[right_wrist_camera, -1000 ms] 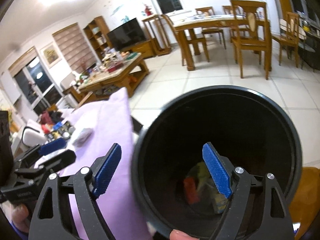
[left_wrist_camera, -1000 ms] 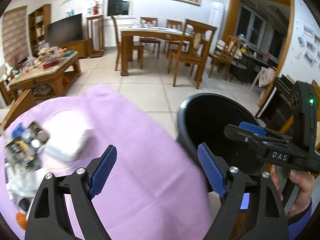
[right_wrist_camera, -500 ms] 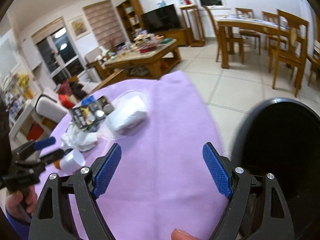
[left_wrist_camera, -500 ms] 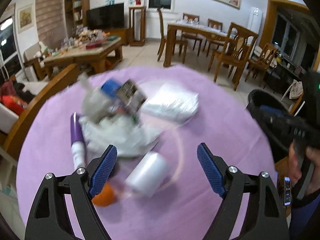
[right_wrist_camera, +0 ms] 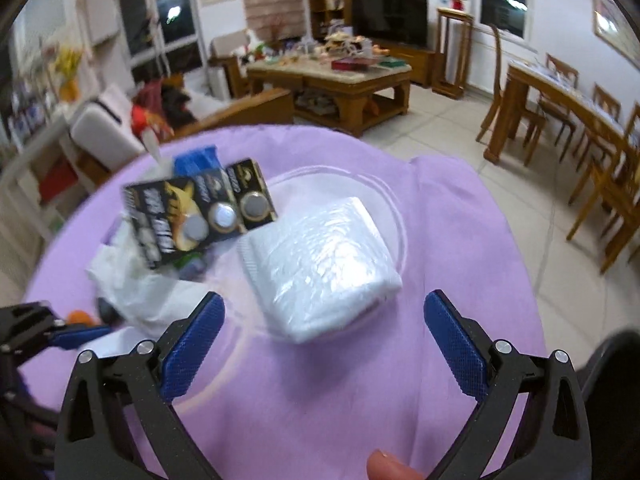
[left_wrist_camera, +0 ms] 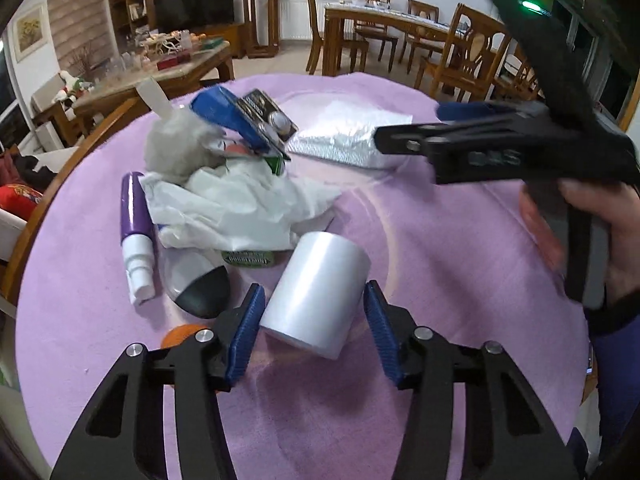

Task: Collect trash
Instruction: 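Grasp the white cup with left gripper while right gripper grasps bubble-wrap packet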

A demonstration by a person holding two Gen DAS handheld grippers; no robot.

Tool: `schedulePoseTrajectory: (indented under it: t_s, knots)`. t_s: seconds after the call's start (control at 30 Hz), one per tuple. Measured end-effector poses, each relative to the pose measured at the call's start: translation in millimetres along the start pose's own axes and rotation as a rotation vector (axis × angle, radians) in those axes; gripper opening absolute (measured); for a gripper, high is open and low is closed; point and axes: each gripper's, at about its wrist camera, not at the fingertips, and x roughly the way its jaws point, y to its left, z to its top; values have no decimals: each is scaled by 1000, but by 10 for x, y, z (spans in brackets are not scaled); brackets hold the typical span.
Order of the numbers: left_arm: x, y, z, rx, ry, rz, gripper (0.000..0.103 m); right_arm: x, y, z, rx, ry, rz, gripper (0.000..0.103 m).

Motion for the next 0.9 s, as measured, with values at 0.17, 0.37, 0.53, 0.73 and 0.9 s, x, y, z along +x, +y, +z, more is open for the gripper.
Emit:
schedulePoseTrajectory:
  t_s: [0.17, 0.37, 0.53, 0.73, 0.9]
  knots:
    - [24, 6, -27, 0, -2, -8, 40, 306, 14, 83, -64, 61, -27, 98]
    - [2, 63, -55, -38, -26, -26, 39, 351, -43, 62, -34, 61, -7, 76]
    - [-71, 63, -74, -53, -44, -43, 39, 196, -110, -43, 4, 37, 14, 69]
    - [-259, 33, -59, -73, -98, -69, 39, -267, -267, -263, 123, -52, 102, 68]
    - [-392, -130, 28, -80, -146, -97, 39, -709, -404, -465, 200, -137, 120, 68]
